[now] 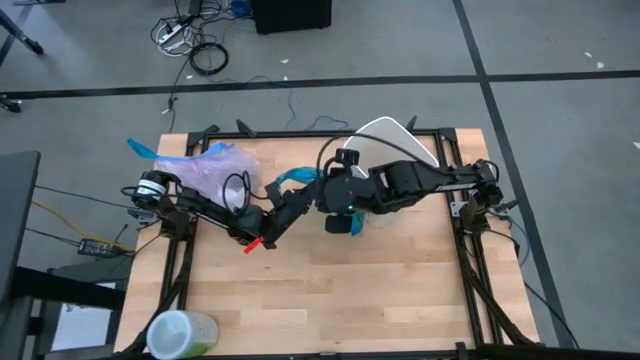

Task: Place trash/remove bag and relplace
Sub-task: Put the blue trash bag into the white trash bin

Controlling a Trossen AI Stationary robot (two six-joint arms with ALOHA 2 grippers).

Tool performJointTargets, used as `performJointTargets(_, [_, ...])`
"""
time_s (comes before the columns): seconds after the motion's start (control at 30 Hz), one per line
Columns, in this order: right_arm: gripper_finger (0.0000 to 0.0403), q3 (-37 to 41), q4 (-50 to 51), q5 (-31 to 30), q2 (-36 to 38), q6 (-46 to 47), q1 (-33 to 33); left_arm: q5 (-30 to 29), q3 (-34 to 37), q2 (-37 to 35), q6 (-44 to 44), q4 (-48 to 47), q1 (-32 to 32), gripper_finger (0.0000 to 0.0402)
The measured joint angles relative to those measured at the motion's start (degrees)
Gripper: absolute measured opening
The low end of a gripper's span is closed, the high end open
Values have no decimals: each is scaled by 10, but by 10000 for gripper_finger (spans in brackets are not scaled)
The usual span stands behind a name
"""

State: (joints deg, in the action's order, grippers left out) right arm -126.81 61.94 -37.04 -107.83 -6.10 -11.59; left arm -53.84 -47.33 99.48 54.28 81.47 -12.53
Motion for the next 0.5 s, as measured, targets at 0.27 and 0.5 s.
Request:
performJointTargets(0.27, [131,0,1,12,-10,0,17,4,0,0,0,0,0,0])
performJointTargets(0.5, [122,0,5,18,-9,1,30,5,0,0,0,1,0,0])
